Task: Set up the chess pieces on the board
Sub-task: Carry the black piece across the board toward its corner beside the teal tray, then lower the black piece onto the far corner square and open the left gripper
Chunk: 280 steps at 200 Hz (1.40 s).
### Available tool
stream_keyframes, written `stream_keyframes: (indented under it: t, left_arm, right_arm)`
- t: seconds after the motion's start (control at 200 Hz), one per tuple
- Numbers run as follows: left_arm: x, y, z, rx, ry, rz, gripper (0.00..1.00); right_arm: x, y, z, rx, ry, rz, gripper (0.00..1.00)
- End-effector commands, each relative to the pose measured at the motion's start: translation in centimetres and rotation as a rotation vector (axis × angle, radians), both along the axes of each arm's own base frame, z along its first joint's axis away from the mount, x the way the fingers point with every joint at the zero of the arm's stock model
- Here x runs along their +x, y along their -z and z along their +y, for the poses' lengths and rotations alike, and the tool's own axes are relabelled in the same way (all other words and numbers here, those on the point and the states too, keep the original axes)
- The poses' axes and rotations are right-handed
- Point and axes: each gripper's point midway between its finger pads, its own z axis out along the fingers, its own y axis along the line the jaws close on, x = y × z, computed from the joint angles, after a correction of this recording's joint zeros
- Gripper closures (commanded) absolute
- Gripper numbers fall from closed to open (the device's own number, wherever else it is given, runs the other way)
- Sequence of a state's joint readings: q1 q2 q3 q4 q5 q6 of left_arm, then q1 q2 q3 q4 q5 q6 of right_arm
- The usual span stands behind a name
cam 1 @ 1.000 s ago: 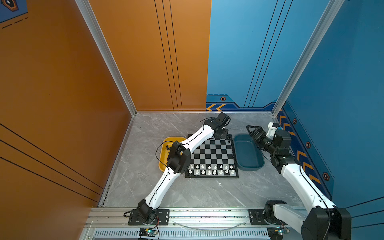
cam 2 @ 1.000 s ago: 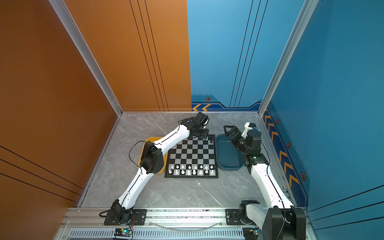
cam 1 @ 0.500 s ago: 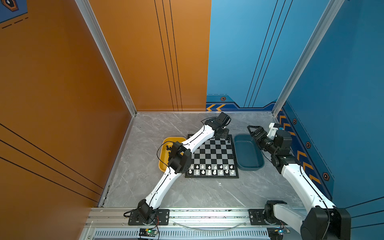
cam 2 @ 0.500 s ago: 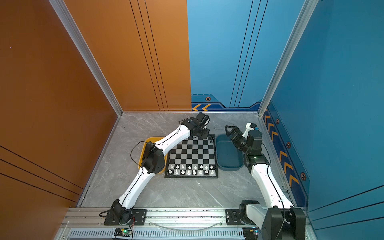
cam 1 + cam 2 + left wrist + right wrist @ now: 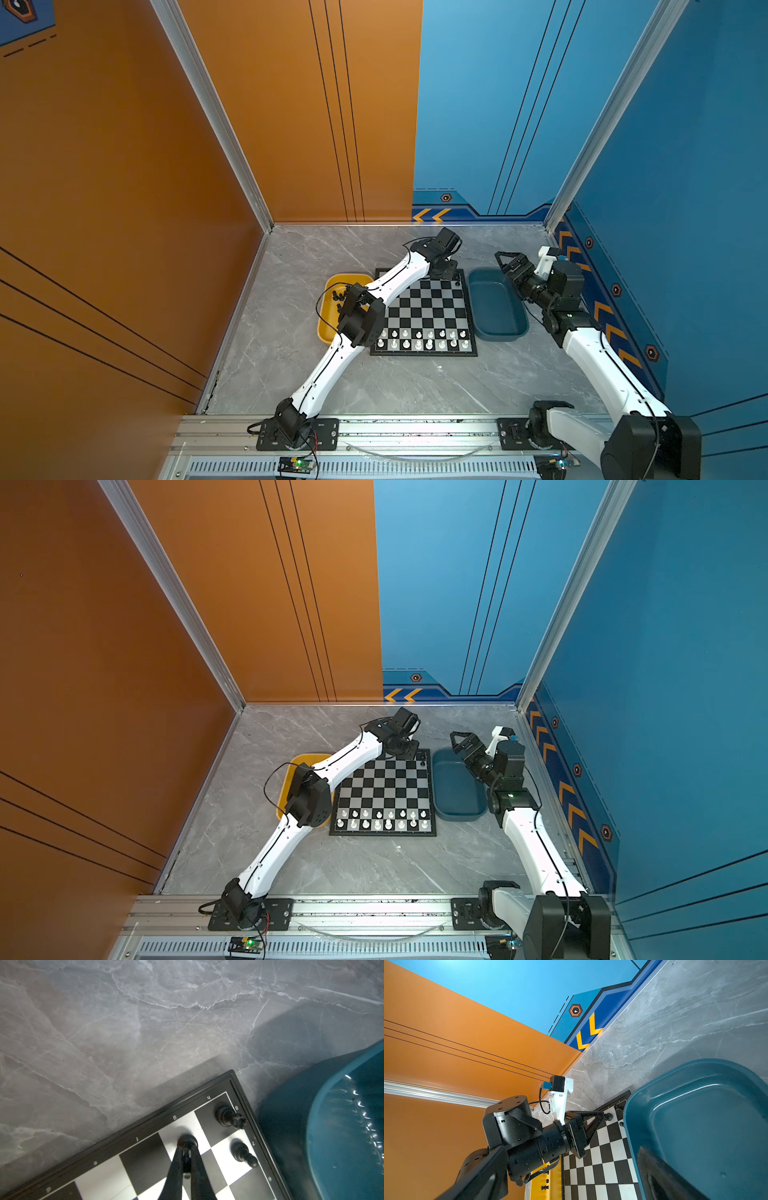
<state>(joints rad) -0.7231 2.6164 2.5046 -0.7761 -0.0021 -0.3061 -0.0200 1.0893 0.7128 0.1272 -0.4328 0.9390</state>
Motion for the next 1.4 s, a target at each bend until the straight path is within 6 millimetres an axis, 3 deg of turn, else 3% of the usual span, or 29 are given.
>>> stream_keyframes:
  t: [0.0,0.611,1.396]
  left_arm:
    - [-0.1,0.9,0.3,0.024,-0.001,0.012,1.00]
    - [-0.2,0.8,0.1,0.020,0.000,0.014,0.76]
    - [-0.3,0.3,-0.7,0.010,0.020,-0.004,0.69]
  right_arm:
    - [0.1,0.2,-0.2,-0.011,0.000,-0.010,0.00]
    - [-0.1,0.1,-0.3,-0.005,0.003,-0.012,0.00]
    - [-0.2,0.1,-0.6,-0.004,0.008,-0.013,0.00]
